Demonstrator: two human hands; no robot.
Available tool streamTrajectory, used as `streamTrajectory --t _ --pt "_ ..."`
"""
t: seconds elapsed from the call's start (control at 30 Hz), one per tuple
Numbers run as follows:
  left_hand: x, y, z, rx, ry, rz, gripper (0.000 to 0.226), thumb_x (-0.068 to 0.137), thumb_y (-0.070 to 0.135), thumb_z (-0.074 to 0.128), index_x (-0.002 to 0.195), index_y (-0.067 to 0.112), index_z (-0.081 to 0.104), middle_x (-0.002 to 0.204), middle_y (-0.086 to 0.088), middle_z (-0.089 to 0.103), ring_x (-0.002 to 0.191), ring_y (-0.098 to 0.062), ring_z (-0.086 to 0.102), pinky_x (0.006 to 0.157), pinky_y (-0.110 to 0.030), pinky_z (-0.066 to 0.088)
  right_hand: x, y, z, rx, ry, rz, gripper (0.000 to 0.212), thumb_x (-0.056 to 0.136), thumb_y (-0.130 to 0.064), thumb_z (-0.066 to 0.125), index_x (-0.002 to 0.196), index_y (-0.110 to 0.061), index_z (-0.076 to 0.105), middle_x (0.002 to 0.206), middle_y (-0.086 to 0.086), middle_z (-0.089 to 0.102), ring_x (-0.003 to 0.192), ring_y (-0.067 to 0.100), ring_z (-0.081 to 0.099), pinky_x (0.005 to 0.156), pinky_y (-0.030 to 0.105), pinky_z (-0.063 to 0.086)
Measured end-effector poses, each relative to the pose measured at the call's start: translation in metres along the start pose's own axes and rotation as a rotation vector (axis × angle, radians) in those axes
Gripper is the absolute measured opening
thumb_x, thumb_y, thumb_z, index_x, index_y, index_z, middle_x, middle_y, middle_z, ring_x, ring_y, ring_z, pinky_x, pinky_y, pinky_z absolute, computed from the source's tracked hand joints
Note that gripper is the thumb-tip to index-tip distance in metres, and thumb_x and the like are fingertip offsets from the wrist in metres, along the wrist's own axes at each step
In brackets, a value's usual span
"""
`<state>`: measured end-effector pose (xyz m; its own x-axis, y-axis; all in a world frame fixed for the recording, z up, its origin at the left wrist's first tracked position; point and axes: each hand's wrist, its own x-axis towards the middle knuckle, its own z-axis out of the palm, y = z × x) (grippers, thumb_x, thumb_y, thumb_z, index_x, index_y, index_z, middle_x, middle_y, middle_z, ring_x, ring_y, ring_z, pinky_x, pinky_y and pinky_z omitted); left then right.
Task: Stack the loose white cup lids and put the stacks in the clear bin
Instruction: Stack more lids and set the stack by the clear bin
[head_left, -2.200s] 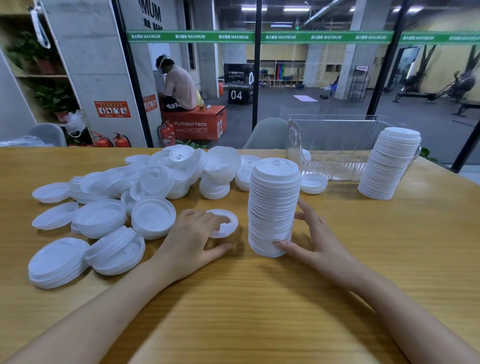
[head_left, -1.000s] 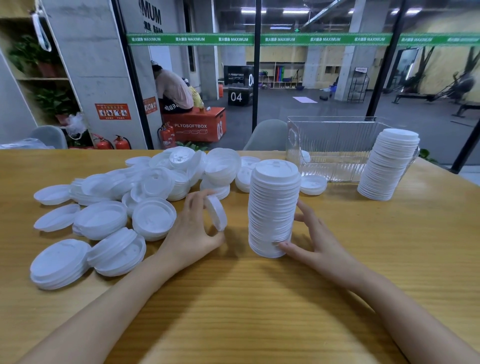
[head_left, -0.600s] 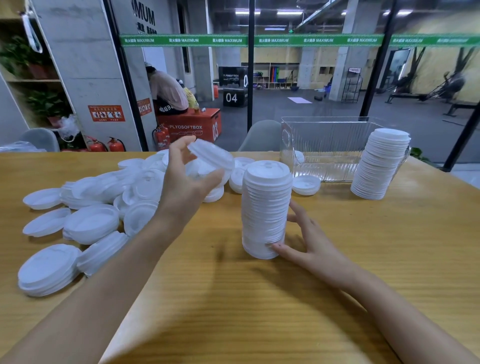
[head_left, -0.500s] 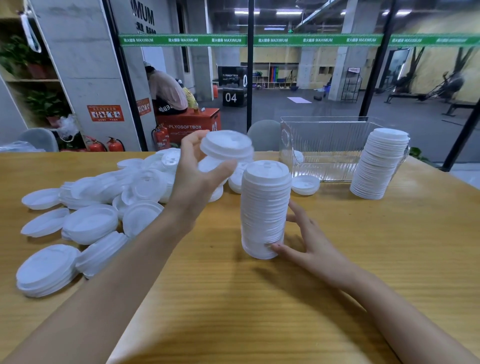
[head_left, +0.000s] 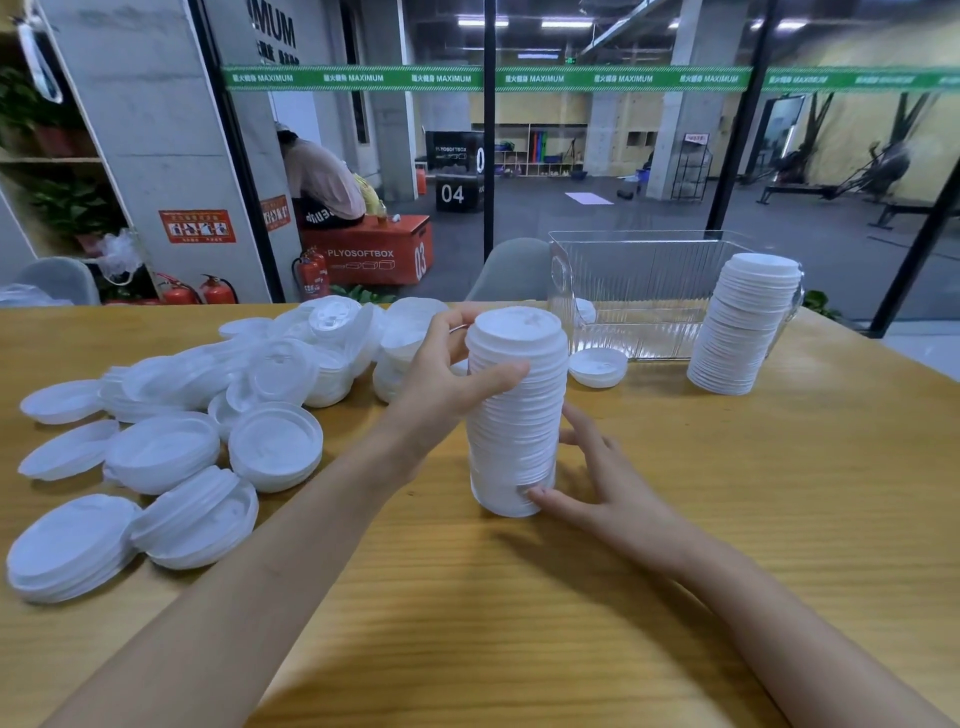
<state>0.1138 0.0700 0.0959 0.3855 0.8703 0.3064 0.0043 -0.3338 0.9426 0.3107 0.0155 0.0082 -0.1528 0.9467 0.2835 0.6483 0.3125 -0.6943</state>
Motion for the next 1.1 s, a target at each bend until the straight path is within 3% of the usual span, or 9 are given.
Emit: streamTrajectory --t 0.2,0.43,0.57,0.73,0.9,0.97,1.1 --pt "-0.001 -0.004 0.0 0.007 -0.011 0.025 0.056 0.067 0.031 0.076 0.114 0.04 0.047 0.119 0.019 0.061 0.108 0.013 0.055 0.078 -0.007 0.047 0.001 0.0 0.002 0.02 0.003 0.024 0.091 0.075 -0.067 0.062 0.148 -0.054 0.008 0.145 -0.022 0.041 0.135 0.005 0.032 0.109 0.027 0.029" --pt "-0.005 -0.013 -0.011 0.117 0.023 -0.004 0.084 0.062 0.049 0.079 0.136 0.04 0.038 0.137 0.015 0.05 0.129 0.0 0.044 0.099 -0.023 0.04 0.003 0.004 0.01 0.013 -0.006 0.109 0.106 0.073 -0.049 0.081 0.152 -0.045 0.009 0.136 -0.013 0.049 0.129 0.004 0.032 0.104 0.026 0.028" --pt "-0.022 -0.029 -0.032 0.32 0.081 -0.015 0.083 0.072 0.049 0.083 0.139 0.036 0.037 0.138 0.013 0.05 0.13 -0.004 0.043 0.106 -0.029 0.035 0.009 0.002 0.016 -0.043 -0.027 0.139 0.11 0.054 -0.065 0.071 0.148 -0.037 0.021 0.134 -0.012 0.052 0.129 0.014 0.037 0.105 0.032 0.033" --pt "-0.052 -0.054 -0.06 0.584 0.085 0.031 0.06 0.083 0.033 0.075 0.131 0.039 0.039 0.129 0.01 0.054 0.124 -0.007 0.046 0.107 -0.032 0.036 0.015 -0.002 0.022 -0.022 0.037 0.143 0.103 0.053 -0.06 0.076 0.141 -0.028 0.035 0.127 -0.011 0.06 0.124 0.019 0.052 0.102 0.048 0.044" --pt "-0.077 -0.063 -0.078 0.831 0.042 0.131 0.063 0.077 0.06 0.052 0.131 0.026 0.051 0.118 0.021 0.053 0.117 -0.008 0.051 0.104 -0.046 0.041 0.015 -0.009 0.027 -0.011 0.056 0.16 0.097 0.052 -0.06 0.08 0.136 -0.037 0.038 0.123 -0.013 0.064 0.123 0.016 0.055 0.101 0.048 0.046" --pt "-0.081 -0.065 -0.083 0.83 0.042 0.156 0.059 0.08 0.056 0.056 0.129 0.023 0.055 0.117 0.021 0.054 0.116 -0.006 0.051 0.104 -0.042 0.042 0.017 -0.014 0.033 0.005 0.059 0.165 0.098 0.05 -0.061 0.08 0.136 -0.036 0.039 0.122 -0.011 0.065 0.122 0.014 0.056 0.101 0.047 0.046" --pt "-0.084 -0.074 -0.085 0.758 0.011 0.097 0.044 0.089 0.024 0.07 0.13 0.022 0.054 0.118 0.014 0.058 0.116 -0.003 0.05 0.105 -0.035 0.042 0.019 -0.027 0.051 -0.009 0.065 0.154 0.102 0.047 -0.066 0.076 0.136 -0.034 0.039 0.12 -0.007 0.065 0.12 0.019 0.055 0.1 0.047 0.045"
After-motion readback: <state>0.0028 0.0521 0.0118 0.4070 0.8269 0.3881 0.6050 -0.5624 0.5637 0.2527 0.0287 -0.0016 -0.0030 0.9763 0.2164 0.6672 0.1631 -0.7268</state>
